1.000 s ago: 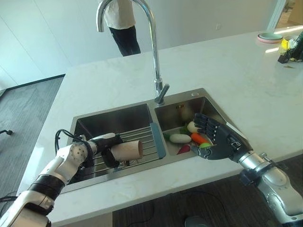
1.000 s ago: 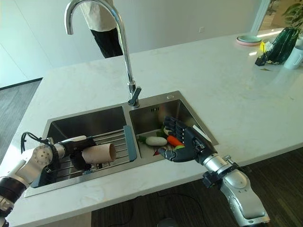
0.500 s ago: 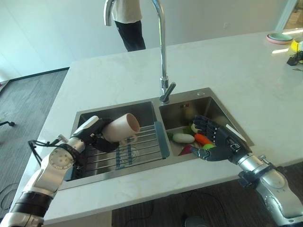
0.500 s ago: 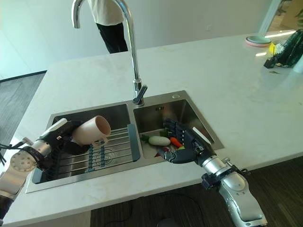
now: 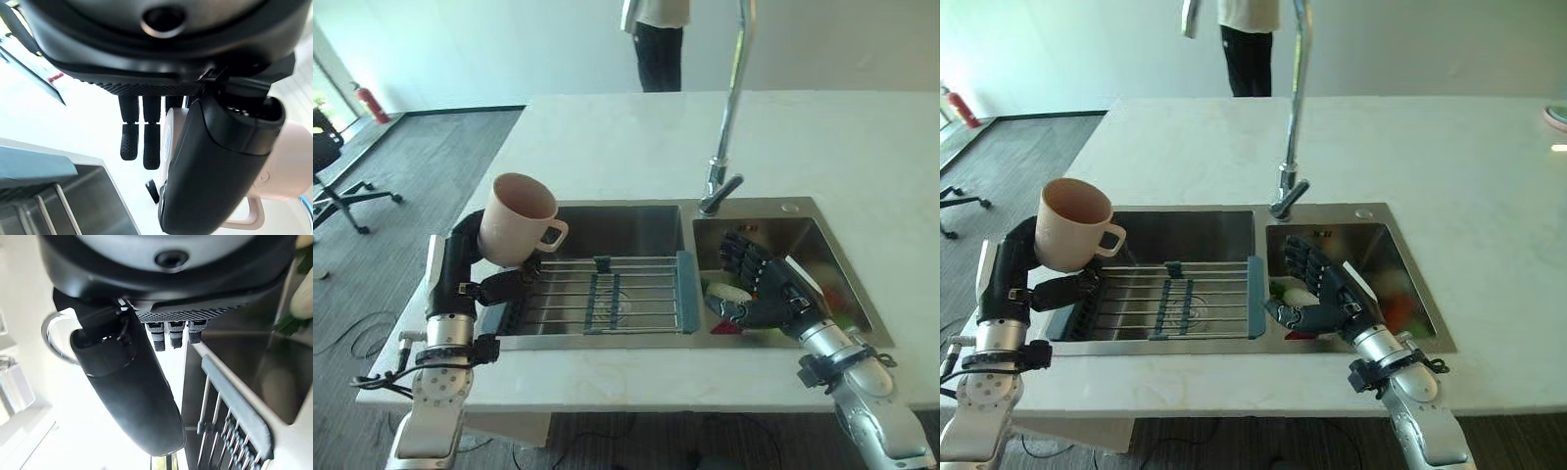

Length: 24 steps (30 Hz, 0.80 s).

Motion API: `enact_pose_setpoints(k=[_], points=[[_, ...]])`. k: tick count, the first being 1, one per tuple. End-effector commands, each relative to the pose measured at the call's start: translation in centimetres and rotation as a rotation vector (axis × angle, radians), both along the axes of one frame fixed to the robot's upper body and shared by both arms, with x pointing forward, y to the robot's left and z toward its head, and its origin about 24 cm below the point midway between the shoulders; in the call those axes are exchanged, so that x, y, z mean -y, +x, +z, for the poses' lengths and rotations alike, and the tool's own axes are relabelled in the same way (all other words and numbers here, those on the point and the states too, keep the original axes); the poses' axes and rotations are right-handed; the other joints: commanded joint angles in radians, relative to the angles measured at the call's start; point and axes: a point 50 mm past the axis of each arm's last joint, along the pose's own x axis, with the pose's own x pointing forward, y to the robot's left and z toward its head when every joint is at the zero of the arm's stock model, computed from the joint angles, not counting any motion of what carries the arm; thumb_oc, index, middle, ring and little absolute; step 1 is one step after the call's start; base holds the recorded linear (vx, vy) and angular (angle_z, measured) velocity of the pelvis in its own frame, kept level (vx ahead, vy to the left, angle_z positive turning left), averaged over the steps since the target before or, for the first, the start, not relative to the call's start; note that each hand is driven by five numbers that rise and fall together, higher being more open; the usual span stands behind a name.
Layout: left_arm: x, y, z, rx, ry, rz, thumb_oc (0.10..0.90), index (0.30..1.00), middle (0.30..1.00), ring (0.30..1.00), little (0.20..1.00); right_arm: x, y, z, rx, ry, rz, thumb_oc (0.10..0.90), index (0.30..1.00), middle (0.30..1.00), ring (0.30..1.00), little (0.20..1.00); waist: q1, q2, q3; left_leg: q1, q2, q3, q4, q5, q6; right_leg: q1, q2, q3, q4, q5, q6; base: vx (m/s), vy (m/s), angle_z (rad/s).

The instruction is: Place the dishes in the dishwasher.

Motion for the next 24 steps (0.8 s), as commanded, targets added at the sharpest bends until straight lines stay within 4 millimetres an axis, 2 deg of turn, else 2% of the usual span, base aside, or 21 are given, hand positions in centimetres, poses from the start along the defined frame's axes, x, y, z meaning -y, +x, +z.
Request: enact_pose_setpoints(k=[1,6,8,9,10,11,12,13,14,15,16,17,18,20,21,22,24], points=[[0.0,-0.3,7.0,0.381,0.067,-0.036,0.4,0.3,0.3,0.3,0.3,-1.2,-0.6,6.4,0.367,0.088,0.046,0.8,0.9,0.9,0.9,0.9,0.007,-0.013,-0.049,-0.001,0.007,-0.004,0.112,-0.123,-0.012,0.012,-0.045,-0.059,0.043,-0.073,0.057,0.0,-0.168,0.41],[0.3,-1.5,6.8,0.418,-0.017,-0.023,0.4,0.3,0.3,0.3,0.3,-1.9,-0.6,6.8,0.386,0.119,0.073,0.8,0.9,0.9,0.9,0.9,0.057,-0.017,-0.042,-0.022,0.017,-0.05,0.112,-0.094,-0.037,0.016,-0.042,-0.098,0.043,-0.08,0.041,0.0,-0.168,0.36],[0.4,-2.1,6.4,0.42,-0.071,0.0,0.4,0.3,0.3,0.3,0.3,-2.9,-0.6,7.2,0.395,0.141,0.114,0.8,0.9,0.9,0.9,0.9,0.109,-0.017,-0.023,-0.045,0.018,-0.106,0.112,-0.044,-0.062,0.019,-0.044,-0.127,0.043,-0.082,0.028,0.01,-0.246,0.54],[0.4,-2.1,6.3,0.42,-0.073,0.004,0.4,0.3,0.3,0.3,0.3,-2.9,-0.6,7.2,0.394,0.144,0.118,0.8,0.9,0.9,0.9,0.9,0.111,-0.017,-0.022,-0.047,0.018,-0.111,0.112,-0.038,-0.064,0.019,-0.045,-0.13,0.043,-0.082,0.027,0.01,-0.202,0.62],[0.3,-2.6,6.1,0.416,-0.087,0.012,0.4,0.3,0.3,0.3,0.3,-3.2,-0.6,7.1,0.392,0.148,0.126,0.8,0.9,0.9,0.9,0.9,0.136,-0.013,-0.01,-0.067,0.022,-0.132,0.112,0.002,-0.073,0.02,-0.047,-0.146,0.043,-0.084,0.022,-0.03,-0.11,0.43],[0.3,-2.9,6.0,0.416,-0.092,0.008,0.4,0.3,0.3,0.3,0.3,-3.2,-0.7,7.0,0.387,0.153,0.118,0.8,0.9,0.9,0.9,0.9,0.145,-0.011,-0.002,-0.084,0.029,-0.132,0.112,0.016,-0.076,0.022,-0.049,-0.16,0.043,-0.083,0.02,-0.07,-0.11,0.43],[0.5,-2.9,6.1,0.42,-0.098,-0.015,0.4,0.3,0.3,0.3,0.3,-3.0,-0.7,6.9,0.388,0.149,0.083,0.8,0.9,0.9,0.9,0.9,0.142,-0.007,0.006,-0.103,0.048,-0.089,0.112,0.027,-0.079,0.026,-0.054,-0.186,0.043,-0.083,0.021,-0.24,-0.036,1.02],[1.0,-2.4,6.2,0.43,-0.12,-0.082,0.4,0.3,0.3,0.3,0.3,-2.0,-0.8,6.7,0.403,0.136,0.013,0.8,0.9,0.9,0.9,0.9,0.104,-0.002,0.019,-0.121,0.124,0.092,0.112,0.057,-0.097,0.047,-0.087,-0.286,0.043,-0.089,0.031,-0.27,-0.011,1.74],[1.2,-2.1,6.3,0.432,-0.124,-0.103,0.4,0.3,0.3,0.3,0.3,-1.6,-0.8,6.7,0.409,0.128,-0.007,0.8,0.9,0.9,0.9,0.9,0.092,-0.004,0.019,-0.116,0.139,0.147,0.112,0.067,-0.098,0.049,-0.1,-0.314,0.043,-0.087,0.034,-0.3,0.028,2.4],[1.3,-1.7,6.4,0.439,-0.128,-0.115,0.4,0.3,0.3,0.3,0.3,-1.2,-0.9,6.8,0.419,0.122,-0.019,0.8,0.9,0.9,0.9,0.9,0.08,-0.01,0.02,-0.106,0.145,0.192,0.112,0.071,-0.094,0.053,-0.118,-0.345,0.043,-0.085,0.039,-0.14,0.028,2.56],[1.4,-1.6,6.5,0.441,-0.13,-0.122,0.4,0.3,0.3,0.3,0.3,-1.0,-0.8,6.9,0.422,0.12,-0.024,0.8,0.9,0.9,0.9,0.9,0.077,-0.012,0.021,-0.098,0.143,0.204,0.112,0.068,-0.091,0.053,-0.123,-0.352,0.043,-0.083,0.04,-0.14,0.069,2.29],[1.5,-1.3,6.7,0.456,-0.138,-0.137,0.4,0.3,0.3,0.3,0.3,-0.3,-0.8,7.2,0.435,0.121,-0.028,0.8,0.9,0.9,0.9,0.9,0.056,-0.03,0.018,-0.026,0.125,0.278,0.112,0.036,-0.082,0.058,-0.151,-0.374,0.043,-0.085,0.05,-0.16,0.101,1.74],[1.8,-1.1,6.9,0.466,-0.136,-0.167,0.4,0.3,0.3,0.3,0.3,0.3,-0.7,7.3,0.447,0.123,-0.052,0.8,0.9,0.9,0.9,0.9,0.045,-0.037,0.021,0.019,0.124,0.345,0.112,0.053,-0.08,0.062,-0.172,-0.406,0.043,-0.073,0.055,-0.2,0.162,1.03],[2.2,-0.7,7.1,0.479,-0.153,-0.205,0.4,0.3,0.3,0.3,0.3,0.7,-0.5,7.3,0.461,0.127,-0.087,0.8,0.9,0.9,0.9,0.9,0.024,-0.035,0.019,0.061,0.154,0.428,0.112,0.048,-0.079,0.07,-0.195,-0.454,0.043,-0.059,0.064,-0.22,0.235,1.39],[2.5,-0.3,7.1,0.477,-0.163,-0.228,0.4,0.3,0.3,0.3,0.3,0.7,-0.4,7.2,0.468,0.124,-0.112,0.8,0.9,0.9,0.9,0.9,0.019,-0.026,0.014,0.072,0.161,0.441,0.112,0.02,-0.078,0.074,-0.203,-0.478,0.043,-0.049,0.07,-0.25,0.437,1.9],[2.7,0.1,7.1,0.475,-0.178,-0.243,0.4,0.3,0.3,0.3,0.3,0.6,-0.3,7.2,0.477,0.124,-0.13,0.8,0.9,0.9,0.9,0.9,0.011,-0.011,0.004,0.08,0.162,0.43,0.112,-0.044,-0.07,0.071,-0.221,-0.503,0.043,-0.025,0.086,-0.21,0.48,1.89],[3.0,0.2,7.0,0.466,-0.178,-0.257,0.4,0.3,0.3,0.3,0.3,0.3,-0.2,7.1,0.48,0.134,-0.148,0.8,0.9,0.9,0.9,0.9,0.021,0.003,-0.005,0.067,0.139,0.391,0.112,-0.108,-0.058,0.06,-0.242,-0.519,0.043,0.005,0.111,-0.15,0.46,1.2]])
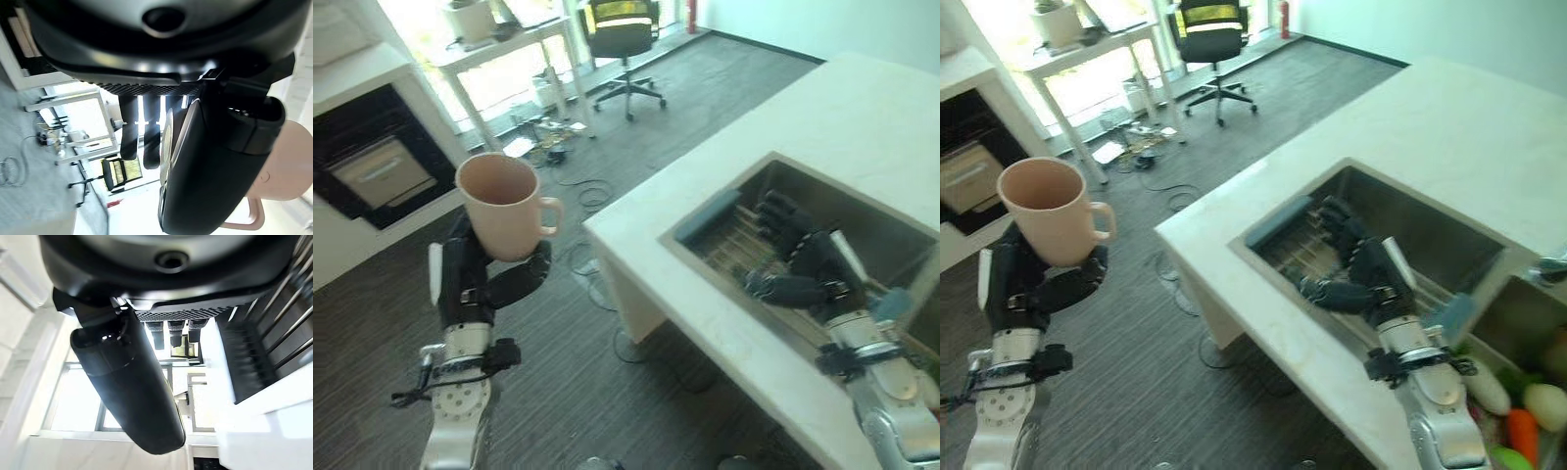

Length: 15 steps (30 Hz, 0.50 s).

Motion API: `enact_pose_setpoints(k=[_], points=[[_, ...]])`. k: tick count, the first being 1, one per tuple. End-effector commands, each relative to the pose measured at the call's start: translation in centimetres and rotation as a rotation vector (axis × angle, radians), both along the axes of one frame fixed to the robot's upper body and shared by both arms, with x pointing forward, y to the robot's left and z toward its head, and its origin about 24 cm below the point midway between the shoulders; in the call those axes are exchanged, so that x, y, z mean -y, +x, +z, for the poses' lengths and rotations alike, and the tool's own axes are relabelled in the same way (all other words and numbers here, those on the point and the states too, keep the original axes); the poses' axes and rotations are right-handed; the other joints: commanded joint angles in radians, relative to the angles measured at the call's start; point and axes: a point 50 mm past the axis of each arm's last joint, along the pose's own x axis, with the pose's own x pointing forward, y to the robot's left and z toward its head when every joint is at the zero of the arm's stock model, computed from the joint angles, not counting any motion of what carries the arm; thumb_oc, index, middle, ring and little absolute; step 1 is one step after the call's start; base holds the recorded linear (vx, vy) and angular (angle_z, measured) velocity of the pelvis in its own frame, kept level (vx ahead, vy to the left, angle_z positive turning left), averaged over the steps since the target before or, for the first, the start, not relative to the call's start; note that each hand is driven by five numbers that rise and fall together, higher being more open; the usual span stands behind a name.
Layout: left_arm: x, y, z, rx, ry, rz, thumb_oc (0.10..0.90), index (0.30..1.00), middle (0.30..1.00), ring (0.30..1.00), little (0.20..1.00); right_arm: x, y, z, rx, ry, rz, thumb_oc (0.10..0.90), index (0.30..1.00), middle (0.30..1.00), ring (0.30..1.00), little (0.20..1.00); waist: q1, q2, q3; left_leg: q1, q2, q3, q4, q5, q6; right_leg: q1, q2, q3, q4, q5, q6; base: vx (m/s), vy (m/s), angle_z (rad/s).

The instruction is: Place the dishes in the dishwasher.

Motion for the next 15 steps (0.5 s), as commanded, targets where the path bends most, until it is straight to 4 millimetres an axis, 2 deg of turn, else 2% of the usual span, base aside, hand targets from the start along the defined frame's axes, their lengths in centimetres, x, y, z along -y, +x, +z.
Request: enact_pose_setpoints(k=[1,2,4,5,6,8,9,10,11,12,13,15], points=[[-1.2,-1.1,5.1,0.272,0.063,-0.004,0.4,0.3,0.3,0.3,0.3,-2.3,0.1,4.0,0.271,0.019,0.076,0.8,0.9,0.9,0.9,0.9,-0.007,-0.017,-0.091,-0.003,0.064,-0.119,0.06,-0.119,-0.074,-0.067,0.097,0.048,-0.055,-0.008,0.076,-0.1,0.502,0.91],[-1.0,-1.1,5.1,0.26,0.064,-0.02,0.4,0.3,0.3,0.3,0.3,-2.4,-0.1,3.9,0.27,0.056,0.067,0.8,0.9,0.9,0.9,0.9,0.015,-0.015,-0.096,-0.018,0.033,-0.155,0.06,-0.134,-0.068,-0.066,0.067,0.027,-0.055,0.03,0.088,-0.07,0.465,0.89],[-0.9,-1.2,5.0,0.249,0.069,-0.036,0.4,0.3,0.3,0.3,0.3,-2.6,-0.4,3.4,0.263,0.084,0.054,0.8,0.9,0.9,0.9,0.9,0.034,-0.014,-0.098,-0.031,0.006,-0.193,0.06,-0.148,-0.056,-0.062,0.041,0.011,-0.055,0.078,0.095,-0.04,0.428,0.75],[-0.8,-1.2,5.0,0.245,0.074,-0.04,0.4,0.3,0.3,0.3,0.3,-2.6,-0.5,3.2,0.256,0.085,0.05,0.8,0.9,0.9,0.9,0.9,0.038,-0.014,-0.098,-0.036,-0.005,-0.213,0.06,-0.153,-0.048,-0.065,0.034,0.014,-0.055,0.091,0.098,-0.02,0.431,0.99],[-0.8,-1.1,5.1,0.238,0.079,-0.037,0.4,0.3,0.3,0.3,0.3,-2.8,-0.6,2.9,0.245,0.091,0.045,0.8,0.9,0.9,0.9,0.9,0.039,-0.017,-0.1,-0.053,-0.03,-0.269,0.06,-0.162,-0.03,-0.079,0.04,0.046,-0.055,0.091,0.097,-0.02,0.384,1.16],[-0.6,-0.8,5.2,0.234,0.084,-0.046,0.4,0.3,0.3,0.3,0.3,-2.5,-0.7,2.8,0.238,0.105,0.032,0.8,0.9,0.9,0.9,0.9,0.024,-0.021,-0.101,-0.073,-0.058,-0.337,0.06,-0.161,-0.011,-0.095,0.105,0.15,-0.055,0.045,0.08,-0.02,0.241,0.93],[-0.5,-0.7,5.2,0.231,0.086,-0.066,0.4,0.3,0.3,0.3,0.3,-2.3,-0.8,2.7,0.235,0.109,0.015,0.8,0.9,0.9,0.9,0.9,0.014,-0.025,-0.097,-0.09,-0.067,-0.35,0.06,-0.14,0.003,-0.106,0.134,0.182,-0.055,0.039,0.056,0.01,0.127,1.1],[-0.1,-0.6,4.9,0.219,0.09,-0.101,0.4,0.3,0.3,0.3,0.3,-1.5,-1.3,2.4,0.213,0.12,0.003,0.8,0.9,0.9,0.9,0.9,-0.018,-0.031,-0.095,-0.108,-0.092,-0.426,0.06,-0.127,0.019,-0.111,0.217,0.317,-0.055,-0.02,0.038,0.02,0.12,1.55],[0.0,-0.6,4.7,0.215,0.092,-0.106,0.4,0.3,0.3,0.3,0.3,-1.1,-1.5,2.2,0.2,0.119,-0.002,0.8,0.9,0.9,0.9,0.9,-0.029,-0.036,-0.093,-0.112,-0.105,-0.458,0.06,-0.124,0.022,-0.114,0.243,0.373,-0.055,-0.044,0.033,0.1,0.133,3.37],[0.5,-0.7,4.3,0.203,0.099,-0.106,0.4,0.3,0.3,0.3,0.3,-0.5,-1.7,1.7,0.179,0.149,-0.006,0.8,0.9,0.9,0.9,0.9,-0.04,-0.049,-0.096,-0.134,-0.129,-0.505,0.06,-0.114,0.024,-0.145,0.27,0.463,-0.055,-0.048,0.032,0.04,0.072,3.57],[0.5,-0.7,4.2,0.202,0.1,-0.106,0.4,0.3,0.3,0.3,0.3,-0.4,-1.7,1.7,0.18,0.151,-0.009,0.8,0.9,0.9,0.9,0.9,-0.04,-0.05,-0.097,-0.136,-0.131,-0.509,0.06,-0.114,0.024,-0.149,0.271,0.47,-0.055,-0.047,0.034,0.03,0.021,3.07],[0.5,-0.6,4.1,0.198,0.092,-0.089,0.4,0.3,0.3,0.3,0.3,-0.6,-1.5,1.7,0.186,0.162,-0.004,0.8,0.9,0.9,0.9,0.9,-0.038,-0.053,-0.096,-0.143,-0.138,-0.526,0.06,-0.113,0.023,-0.164,0.274,0.494,-0.055,-0.037,0.041,0.02,-0.032,0.76]])
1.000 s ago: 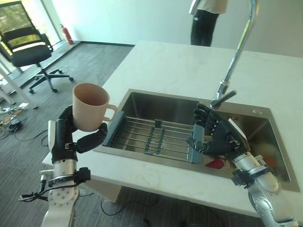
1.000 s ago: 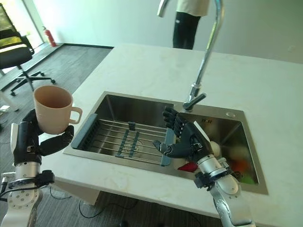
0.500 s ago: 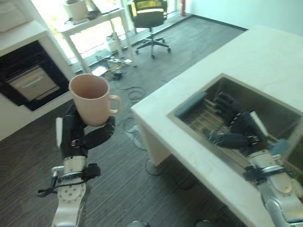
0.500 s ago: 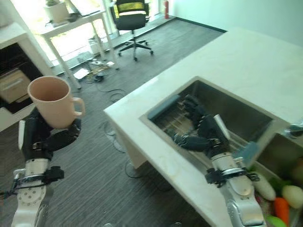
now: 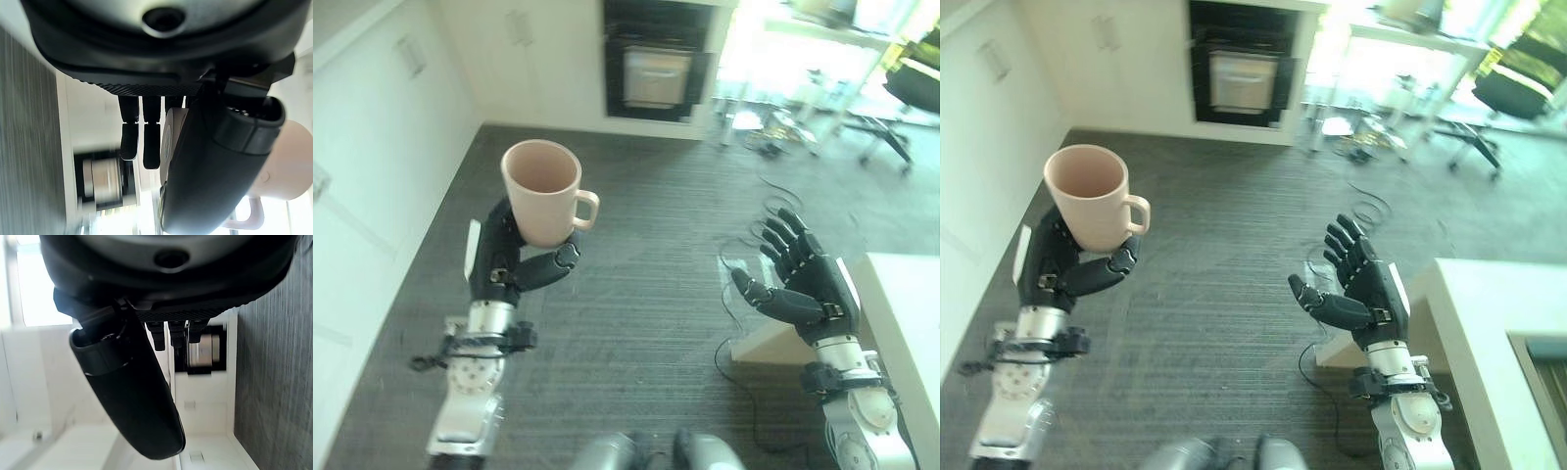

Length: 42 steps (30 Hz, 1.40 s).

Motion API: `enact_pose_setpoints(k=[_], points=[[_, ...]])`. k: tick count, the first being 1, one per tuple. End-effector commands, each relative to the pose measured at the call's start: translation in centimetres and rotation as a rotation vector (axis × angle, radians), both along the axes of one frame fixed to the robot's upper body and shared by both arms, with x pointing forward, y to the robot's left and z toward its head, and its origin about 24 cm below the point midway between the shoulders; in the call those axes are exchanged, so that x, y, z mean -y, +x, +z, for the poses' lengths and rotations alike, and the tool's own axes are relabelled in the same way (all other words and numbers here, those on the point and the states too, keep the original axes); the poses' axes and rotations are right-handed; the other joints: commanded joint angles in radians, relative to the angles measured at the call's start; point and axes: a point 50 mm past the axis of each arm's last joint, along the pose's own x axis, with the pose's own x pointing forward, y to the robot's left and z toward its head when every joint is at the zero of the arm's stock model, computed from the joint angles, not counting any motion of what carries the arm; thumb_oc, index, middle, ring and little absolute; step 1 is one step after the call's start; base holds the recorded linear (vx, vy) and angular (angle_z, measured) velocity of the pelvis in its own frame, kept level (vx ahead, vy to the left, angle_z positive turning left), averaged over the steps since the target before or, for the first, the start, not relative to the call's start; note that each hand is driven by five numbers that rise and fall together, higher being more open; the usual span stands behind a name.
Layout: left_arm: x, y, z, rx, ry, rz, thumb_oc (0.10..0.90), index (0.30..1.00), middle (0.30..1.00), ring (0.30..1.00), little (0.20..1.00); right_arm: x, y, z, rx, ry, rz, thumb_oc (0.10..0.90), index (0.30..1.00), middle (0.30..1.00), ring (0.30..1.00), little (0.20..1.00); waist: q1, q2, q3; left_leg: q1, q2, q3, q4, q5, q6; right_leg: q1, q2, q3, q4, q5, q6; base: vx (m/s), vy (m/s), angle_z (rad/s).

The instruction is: Place the dishes in the dishwasher.

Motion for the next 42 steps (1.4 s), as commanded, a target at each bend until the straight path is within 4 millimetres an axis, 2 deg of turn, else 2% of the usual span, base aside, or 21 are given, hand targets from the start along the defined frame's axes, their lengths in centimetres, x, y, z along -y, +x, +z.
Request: enact_pose_setpoints(k=[1,8,11,17,24,27,33,34,35,36,37,38,39,40,41,42], points=[[1.2,0.0,5.7,0.304,0.075,-0.068,0.4,0.3,0.3,0.3,0.3,-0.2,0.3,5.3,0.306,0.023,0.024,0.8,0.9,0.9,0.9,0.9,-0.036,0.049,-0.089,0.108,0.024,-0.047,-0.107,-0.045,-0.045,0.077,0.01,-0.097,-0.122,0.064,0.037,0.01,-0.054,0.16],[0.5,-0.1,5.9,0.305,0.053,-0.008,0.4,0.3,0.3,0.3,0.3,-2.6,2.0,6.7,0.348,0.009,0.094,0.8,0.9,0.9,0.9,0.9,0.023,0.052,-0.097,0.114,0.038,-0.046,-0.107,-0.046,-0.056,0.1,-0.008,-0.157,-0.122,0.041,0.034,0.01,-0.108,0.03],[0.4,-0.1,5.9,0.305,0.055,0.003,0.4,0.3,0.3,0.3,0.3,-2.9,2.1,6.7,0.351,0.001,0.102,0.8,0.9,0.9,0.9,0.9,0.027,0.053,-0.103,0.117,0.044,-0.045,-0.107,-0.047,-0.06,0.105,-0.004,-0.161,-0.122,0.03,0.028,0.02,-0.146,0.02],[0.1,-0.3,5.8,0.292,0.063,0.003,0.4,0.3,0.3,0.3,0.3,-2.4,1.8,6.7,0.35,-0.003,0.094,0.8,0.9,0.9,0.9,0.9,0.008,0.061,-0.108,0.129,0.065,-0.031,-0.107,-0.05,-0.071,0.106,0.016,-0.143,-0.122,0.016,0.014,0.01,-0.152,-0.07],[0.6,0.0,5.9,0.303,0.059,-0.041,0.4,0.3,0.3,0.3,0.3,-2.3,1.6,6.3,0.331,0.004,0.068,0.8,0.9,0.9,0.9,0.9,-0.029,0.074,-0.109,0.142,0.076,-0.024,-0.107,-0.051,-0.073,0.114,0.049,-0.105,-0.122,0.008,-0.001,0.02,-0.11,-0.09],[1.0,0.2,6.0,0.309,0.045,-0.062,0.4,0.3,0.3,0.3,0.3,-2.2,1.3,6.1,0.322,-0.002,0.058,0.8,0.9,0.9,0.9,0.9,-0.047,0.073,-0.106,0.148,0.078,-0.031,-0.107,-0.049,-0.072,0.122,0.068,-0.088,-0.122,0.004,-0.01,0.05,-0.138,-0.06],[1.2,0.2,5.8,0.316,0.008,-0.066,0.4,0.3,0.3,0.3,0.3,-1.9,1.3,6.1,0.326,-0.015,0.048,0.8,0.9,0.9,0.9,0.9,-0.057,0.065,-0.098,0.167,0.091,-0.042,-0.107,-0.046,-0.087,0.133,0.094,-0.076,-0.122,-0.006,-0.03,0.05,-0.164,-0.03],[1.1,0.0,5.8,0.319,0.001,-0.059,0.4,0.3,0.3,0.3,0.3,-1.9,1.2,6.1,0.325,-0.021,0.053,0.8,0.9,0.9,0.9,0.9,-0.056,0.063,-0.096,0.174,0.093,-0.04,-0.107,-0.04,-0.093,0.134,0.098,-0.072,-0.122,-0.006,-0.034,0.1,-0.172,-0.07],[0.9,-0.3,5.6,0.323,-0.01,-0.044,0.4,0.3,0.3,0.3,0.3,-1.7,1.2,6.2,0.326,-0.039,0.064,0.8,0.9,0.9,0.9,0.9,-0.055,0.053,-0.089,0.196,0.092,-0.023,-0.107,0.002,-0.104,0.135,0.104,-0.059,-0.122,-0.006,-0.043,0.12,-0.201,-0.07],[0.7,-0.5,5.6,0.327,-0.017,-0.036,0.4,0.3,0.3,0.3,0.3,-1.5,1.1,6.2,0.328,-0.047,0.07,0.8,0.9,0.9,0.9,0.9,-0.052,0.041,-0.081,0.209,0.09,-0.001,-0.107,0.058,-0.111,0.138,0.104,-0.052,-0.122,-0.007,-0.051,0.17,-0.365,-0.19],[0.3,-0.9,5.2,0.325,-0.023,-0.015,0.4,0.3,0.3,0.3,0.3,-1.1,0.9,6.1,0.322,-0.059,0.079,0.8,0.9,0.9,0.9,0.9,-0.034,0.003,-0.051,0.171,0.071,0.026,-0.024,0.175,-0.117,0.15,0.092,-0.033,-0.122,-0.004,-0.073,0.12,-0.298,-0.27],[0.4,-0.9,5.1,0.323,-0.027,-0.016,0.4,0.3,0.3,0.3,0.3,-1.1,0.9,6.0,0.321,-0.06,0.078,0.8,0.9,0.9,0.9,0.9,-0.031,0.002,-0.046,0.147,0.074,0.029,-0.001,0.186,-0.12,0.153,0.093,-0.034,-0.122,-0.002,-0.075,0.13,-0.26,-0.29],[0.5,-0.8,5.0,0.314,-0.028,-0.02,0.4,0.3,0.3,0.3,0.3,-1.3,1.0,5.8,0.318,-0.062,0.074,0.8,0.9,0.9,0.9,0.9,-0.023,0.007,-0.033,0.091,0.085,0.048,-0.027,0.203,-0.124,0.162,0.097,-0.04,-0.122,-0.007,-0.074,0.11,-0.045,-0.05],[0.6,-0.8,4.9,0.308,-0.02,-0.018,0.4,0.3,0.3,0.3,0.3,-1.5,1.1,5.7,0.318,-0.058,0.073,0.8,0.9,0.9,0.9,0.9,-0.018,0.011,-0.027,0.083,0.091,0.059,-0.076,0.21,-0.125,0.166,0.097,-0.042,-0.122,-0.014,-0.07,0.18,0.025,0.14],[0.7,-0.8,4.8,0.298,-0.019,-0.014,0.4,0.3,0.3,0.3,0.3,-1.7,1.3,5.6,0.316,-0.052,0.075,0.8,0.9,0.9,0.9,0.9,-0.015,0.032,-0.02,0.053,0.118,0.062,-0.107,0.194,-0.13,0.177,0.112,-0.046,-0.122,-0.027,-0.062,0.27,0.151,0.2],[0.5,-0.8,4.5,0.278,-0.031,-0.009,0.4,0.3,0.3,0.3,0.3,-1.8,1.3,5.5,0.309,-0.05,0.084,0.8,0.9,0.9,0.9,0.9,-0.015,0.068,-0.015,-0.021,0.161,0.053,-0.107,0.162,-0.14,0.195,0.135,-0.055,-0.122,-0.045,-0.053,0.33,0.195,0.12]])
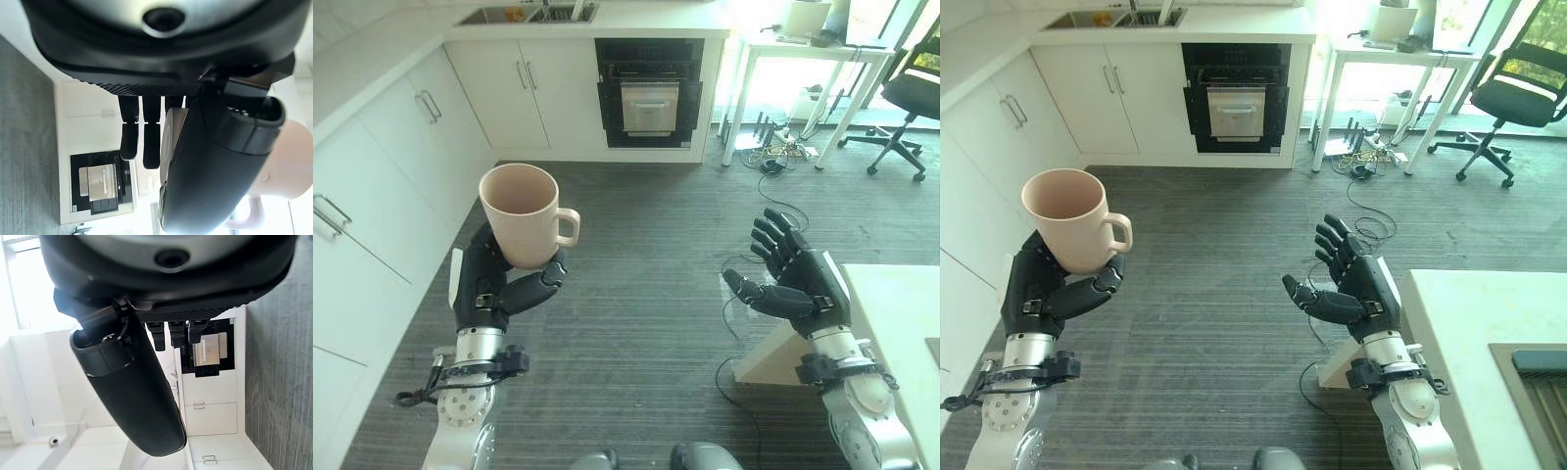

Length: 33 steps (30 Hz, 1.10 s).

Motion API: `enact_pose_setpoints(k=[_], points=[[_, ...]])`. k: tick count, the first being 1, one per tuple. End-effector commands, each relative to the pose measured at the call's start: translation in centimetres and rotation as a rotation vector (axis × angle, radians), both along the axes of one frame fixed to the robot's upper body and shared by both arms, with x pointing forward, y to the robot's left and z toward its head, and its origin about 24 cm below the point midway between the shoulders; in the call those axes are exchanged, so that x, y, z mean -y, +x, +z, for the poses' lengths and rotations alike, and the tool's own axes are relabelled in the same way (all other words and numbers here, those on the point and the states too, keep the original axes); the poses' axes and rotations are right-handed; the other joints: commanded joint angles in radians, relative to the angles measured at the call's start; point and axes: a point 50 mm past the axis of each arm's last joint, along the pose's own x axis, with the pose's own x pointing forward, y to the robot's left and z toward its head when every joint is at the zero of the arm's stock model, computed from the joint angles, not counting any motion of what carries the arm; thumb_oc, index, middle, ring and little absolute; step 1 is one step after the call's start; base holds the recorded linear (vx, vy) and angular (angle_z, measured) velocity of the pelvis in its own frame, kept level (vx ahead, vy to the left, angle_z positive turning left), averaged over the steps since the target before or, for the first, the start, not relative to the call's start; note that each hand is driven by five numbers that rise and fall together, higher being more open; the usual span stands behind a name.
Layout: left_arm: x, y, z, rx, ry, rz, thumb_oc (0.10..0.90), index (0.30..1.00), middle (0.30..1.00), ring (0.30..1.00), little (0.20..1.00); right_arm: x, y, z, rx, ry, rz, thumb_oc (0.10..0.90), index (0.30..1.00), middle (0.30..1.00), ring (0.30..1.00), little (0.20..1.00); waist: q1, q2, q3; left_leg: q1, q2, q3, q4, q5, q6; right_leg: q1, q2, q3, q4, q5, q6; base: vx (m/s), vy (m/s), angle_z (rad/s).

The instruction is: Place the dishes in the dishwasher.

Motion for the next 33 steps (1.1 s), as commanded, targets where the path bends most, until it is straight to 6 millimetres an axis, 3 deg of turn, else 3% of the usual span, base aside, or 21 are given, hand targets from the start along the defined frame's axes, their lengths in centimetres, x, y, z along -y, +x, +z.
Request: enact_pose_setpoints(k=[1,3,7,10,12,14,15,16,17,20,21,22,23,24,27,31,33], points=[[0.1,0.3,5.6,0.306,0.038,-0.025,0.4,0.3,0.3,0.3,0.3,0.0,0.4,5.8,0.315,-0.062,0.04,0.8,0.9,0.9,0.9,0.9,-0.013,0.079,-0.01,-0.019,0.047,-0.025,-0.092,0.065,-0.005,0.142,0.041,-0.003,-0.112,-0.016,0.089,0.36,0.216,0.06],[-0.2,0.0,5.3,0.307,0.037,-0.021,0.4,0.3,0.3,0.3,0.3,0.4,0.0,5.7,0.311,-0.066,0.054,0.8,0.9,0.9,0.9,0.9,-0.008,0.095,-0.013,-0.064,0.046,-0.075,-0.092,0.103,-0.02,0.165,0.055,0.004,-0.112,-0.034,0.086,0.35,0.214,-0.04],[-0.2,-0.3,5.2,0.307,0.056,0.004,0.4,0.3,0.3,0.3,0.3,0.3,0.0,5.9,0.324,-0.083,0.1,0.8,0.9,0.9,0.9,0.9,0.0,0.101,-0.035,-0.054,0.039,-0.063,-0.092,0.037,-0.003,0.198,0.028,-0.009,-0.112,-0.055,0.095,0.36,0.254,-0.25],[-0.3,0.4,5.4,0.291,0.047,-0.026,0.4,0.3,0.3,0.3,0.3,0.0,0.4,6.2,0.323,-0.053,0.09,0.8,0.9,0.9,0.9,0.9,0.012,0.093,-0.057,-0.031,0.013,-0.053,-0.092,0.006,0.03,0.253,0.002,-0.013,-0.112,-0.063,0.121,0.37,0.238,-0.36],[0.2,0.9,5.8,0.291,0.074,-0.066,0.4,0.3,0.3,0.3,0.3,-0.4,0.5,6.3,0.331,-0.029,0.063,0.8,0.9,0.9,0.9,0.9,0.021,0.077,-0.074,-0.015,-0.019,-0.062,-0.092,-0.014,0.061,0.276,-0.018,-0.023,-0.112,0.0,0.155,0.35,0.181,-0.04],[0.7,1.2,6.0,0.292,0.101,-0.12,0.4,0.3,0.3,0.3,0.3,-0.8,0.5,6.3,0.339,-0.011,0.023,0.8,0.9,0.9,0.9,0.9,0.016,0.071,-0.094,0.023,-0.059,-0.094,-0.092,-0.044,0.094,0.302,-0.021,-0.041,-0.112,0.174,0.21,0.4,0.22,0.24],[0.7,1.2,6.1,0.292,0.103,-0.126,0.4,0.3,0.3,0.3,0.3,-0.8,0.5,6.3,0.338,-0.01,0.019,0.8,0.9,0.9,0.9,0.9,0.014,0.072,-0.095,0.028,-0.063,-0.102,-0.092,-0.047,0.098,0.304,-0.019,-0.043,-0.112,0.193,0.214,0.29,0.178,0.48],[0.7,1.3,6.2,0.291,0.115,-0.138,0.4,0.3,0.3,0.3,0.3,-0.9,0.5,6.2,0.335,-0.008,0.012,0.8,0.9,0.9,0.9,0.9,0.012,0.072,-0.098,0.041,-0.08,-0.116,-0.092,-0.055,0.106,0.29,-0.018,-0.044,-0.043,0.238,0.224,0.26,0.189,0.55],[0.8,1.4,6.3,0.29,0.124,-0.148,0.4,0.3,0.3,0.3,0.3,-1.1,0.5,6.1,0.33,-0.004,0.011,0.8,0.9,0.9,0.9,0.9,0.011,0.079,-0.098,0.062,-0.092,-0.127,-0.092,-0.071,0.117,0.24,-0.021,-0.054,0.11,0.288,0.231,0.25,0.208,0.46],[0.9,1.6,6.3,0.286,0.12,-0.133,0.4,0.3,0.3,0.3,0.3,-2.0,0.6,5.8,0.318,-0.018,0.042,0.8,0.9,0.9,0.9,0.9,0.001,0.098,-0.086,0.108,-0.093,-0.135,-0.092,-0.092,0.129,0.061,-0.046,-0.059,0.311,0.295,0.206,0.22,0.14,0.08],[0.6,1.5,6.4,0.284,0.114,-0.12,0.4,0.3,0.3,0.3,0.3,-2.1,0.6,5.5,0.31,-0.024,0.063,0.8,0.9,0.9,0.9,0.9,-0.004,0.094,-0.078,0.124,-0.095,-0.134,-0.092,-0.089,0.123,0.01,-0.029,-0.084,0.195,0.233,0.184,0.51,-0.115,-0.38],[0.3,1.3,6.4,0.28,0.14,-0.113,0.4,0.3,0.3,0.3,0.3,-1.5,0.2,5.4,0.315,-0.018,0.074,0.8,0.9,0.9,0.9,0.9,-0.022,0.081,-0.053,0.167,-0.092,-0.133,-0.092,-0.122,0.113,0.015,-0.043,-0.145,-0.109,0.248,0.171,0.53,-0.231,-0.6],[0.3,1.2,6.4,0.277,0.155,-0.103,0.4,0.3,0.3,0.3,0.3,-1.2,0.1,5.5,0.317,-0.015,0.08,0.8,0.9,0.9,0.9,0.9,-0.026,0.065,-0.04,0.188,-0.099,-0.118,-0.092,-0.14,0.107,-0.025,-0.083,-0.149,-0.112,0.226,0.173,0.51,-0.335,-0.39],[0.2,0.9,6.2,0.272,0.162,-0.079,0.4,0.3,0.3,0.3,0.3,-1.1,0.0,5.6,0.324,-0.01,0.094,0.8,0.9,0.9,0.9,0.9,-0.029,0.05,-0.027,0.219,-0.103,-0.09,-0.092,-0.169,0.098,-0.102,-0.156,-0.15,-0.112,0.236,0.19,0.32,-0.251,0.3],[0.2,0.5,5.9,0.276,0.155,-0.05,0.4,0.3,0.3,0.3,0.3,-1.6,0.1,5.7,0.333,-0.007,0.115,0.8,0.9,0.9,0.9,0.9,-0.036,0.05,-0.016,0.264,-0.099,-0.068,-0.092,-0.213,0.1,-0.188,-0.215,-0.11,-0.112,0.283,0.207,0.35,-0.268,-0.13],[0.1,0.4,5.9,0.273,0.149,-0.042,0.4,0.3,0.3,0.3,0.3,-1.8,0.2,5.8,0.326,-0.008,0.116,0.8,0.9,0.9,0.9,0.9,-0.037,0.04,-0.047,0.307,-0.084,-0.053,-0.092,-0.247,0.092,-0.144,-0.208,-0.12,-0.112,0.263,0.215,0.37,-0.32,-0.21],[0.1,0.5,6.0,0.266,0.137,-0.047,0.4,0.3,0.3,0.3,0.3,-1.6,0.5,6.2,0.332,-0.005,0.118,0.8,0.9,0.9,0.9,0.9,-0.043,0.039,-0.076,0.353,-0.057,-0.046,-0.092,-0.238,0.07,-0.125,-0.173,-0.131,-0.112,0.226,0.199,0.44,-0.38,0.32]])
